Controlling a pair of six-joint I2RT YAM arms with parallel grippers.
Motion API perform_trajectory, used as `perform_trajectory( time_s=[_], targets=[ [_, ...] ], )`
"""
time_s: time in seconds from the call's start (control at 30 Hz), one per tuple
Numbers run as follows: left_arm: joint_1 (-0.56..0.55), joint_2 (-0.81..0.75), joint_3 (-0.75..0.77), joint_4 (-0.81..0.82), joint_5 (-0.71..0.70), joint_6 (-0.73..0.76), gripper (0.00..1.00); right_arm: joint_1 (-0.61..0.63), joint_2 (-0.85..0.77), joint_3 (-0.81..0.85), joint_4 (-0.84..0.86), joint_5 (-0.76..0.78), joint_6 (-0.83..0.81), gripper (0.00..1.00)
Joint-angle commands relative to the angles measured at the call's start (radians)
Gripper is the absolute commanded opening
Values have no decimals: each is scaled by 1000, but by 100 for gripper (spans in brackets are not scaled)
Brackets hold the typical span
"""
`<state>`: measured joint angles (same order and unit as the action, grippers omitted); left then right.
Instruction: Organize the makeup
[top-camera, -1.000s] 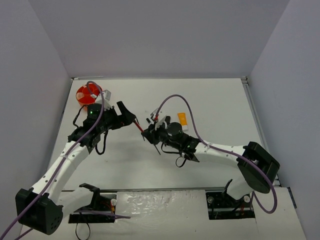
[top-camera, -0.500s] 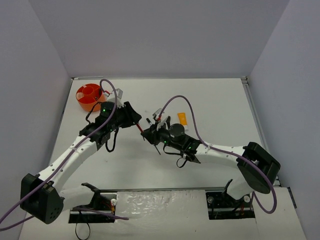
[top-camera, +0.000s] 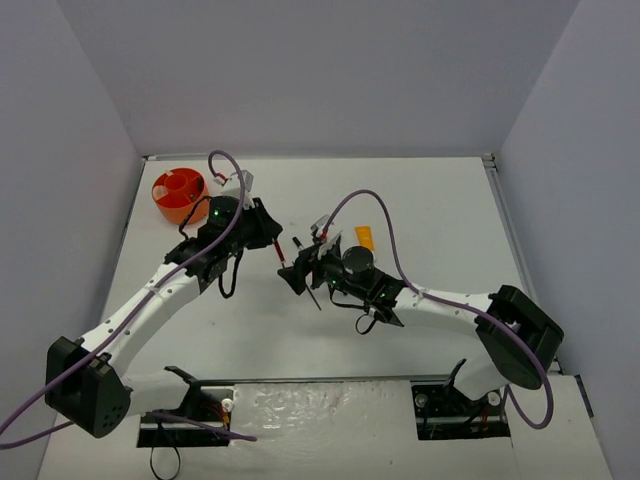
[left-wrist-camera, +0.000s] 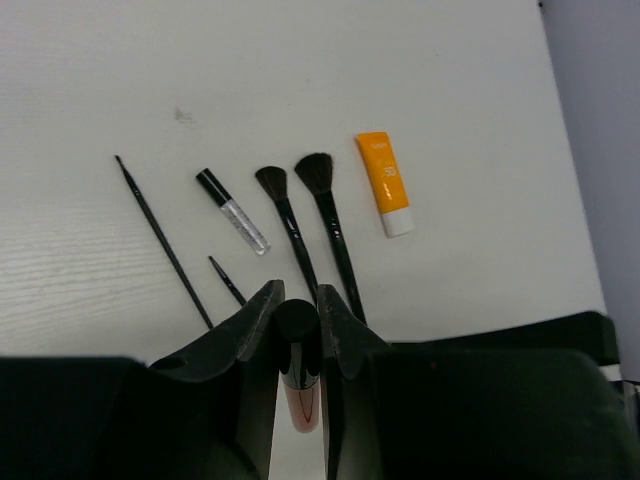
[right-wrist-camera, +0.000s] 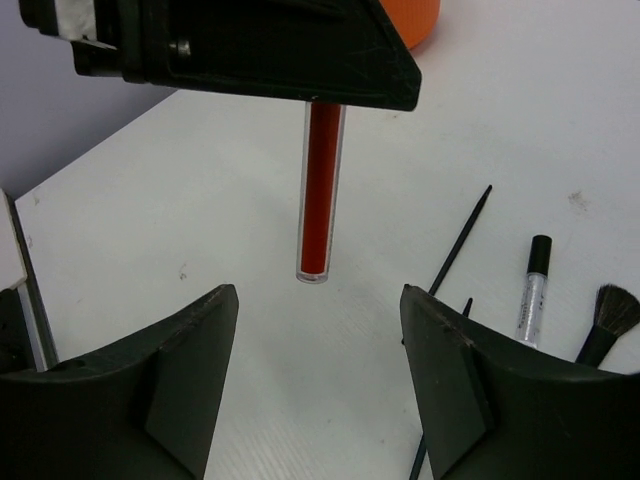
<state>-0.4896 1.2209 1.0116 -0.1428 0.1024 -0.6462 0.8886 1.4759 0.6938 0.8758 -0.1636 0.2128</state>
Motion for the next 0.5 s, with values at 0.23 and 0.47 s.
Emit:
perform_trajectory(
  time_s=[0.23,0.47],
  targets=[
    [85,133,309,104,-411,517,0,-69,-101,-35,-6,127,-51,88],
    [283,369,458,235,-326,684,0,-79,-54,-22,-32,116,-56,96]
  ],
)
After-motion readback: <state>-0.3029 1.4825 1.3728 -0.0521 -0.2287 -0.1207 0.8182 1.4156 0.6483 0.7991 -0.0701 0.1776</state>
